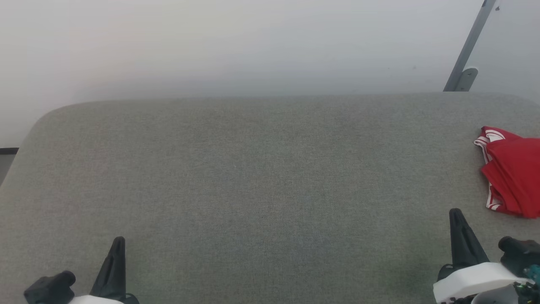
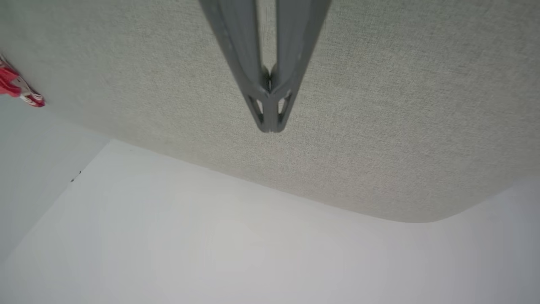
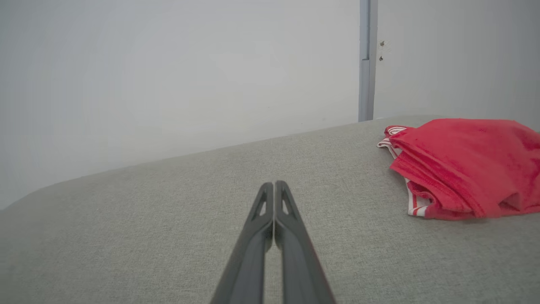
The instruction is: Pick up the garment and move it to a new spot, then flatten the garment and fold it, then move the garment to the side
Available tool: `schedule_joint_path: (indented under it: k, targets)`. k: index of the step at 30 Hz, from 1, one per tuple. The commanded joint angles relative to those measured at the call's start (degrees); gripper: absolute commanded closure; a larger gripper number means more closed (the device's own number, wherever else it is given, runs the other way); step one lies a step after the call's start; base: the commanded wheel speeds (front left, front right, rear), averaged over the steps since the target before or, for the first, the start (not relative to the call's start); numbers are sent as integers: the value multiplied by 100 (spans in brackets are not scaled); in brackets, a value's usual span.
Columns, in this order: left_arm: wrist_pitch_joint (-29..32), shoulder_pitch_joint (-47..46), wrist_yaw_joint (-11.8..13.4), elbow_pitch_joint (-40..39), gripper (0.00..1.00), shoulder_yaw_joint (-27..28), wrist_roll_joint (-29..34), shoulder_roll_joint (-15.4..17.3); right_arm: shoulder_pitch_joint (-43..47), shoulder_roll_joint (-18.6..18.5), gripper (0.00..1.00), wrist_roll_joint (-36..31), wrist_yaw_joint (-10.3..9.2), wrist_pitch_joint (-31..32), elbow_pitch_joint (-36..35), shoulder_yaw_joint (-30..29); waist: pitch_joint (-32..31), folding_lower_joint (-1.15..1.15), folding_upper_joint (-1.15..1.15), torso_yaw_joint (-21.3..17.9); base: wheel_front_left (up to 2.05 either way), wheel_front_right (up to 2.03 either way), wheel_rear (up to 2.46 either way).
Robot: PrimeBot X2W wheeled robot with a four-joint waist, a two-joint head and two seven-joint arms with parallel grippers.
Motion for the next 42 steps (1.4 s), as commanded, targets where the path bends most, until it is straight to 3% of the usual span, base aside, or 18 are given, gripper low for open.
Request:
schedule_joint_path:
  k: [1,26,42]
  targets:
    - [57,-183,-2,-59,100,46,-221,37,-164,-7,100,240,-1,43,-69,9,0,0,0,-2,0,0,0]
    - [652,-568,-5,125,100,106,-2275,-240,-371,10,100,2763,-3,612,72,56,1,0,0,-30,0,0,0]
    - [950,-759,-7,221,100,133,-3284,-377,-482,18,100,4000,-5,904,158,66,2,0,0,-48,0,0,0]
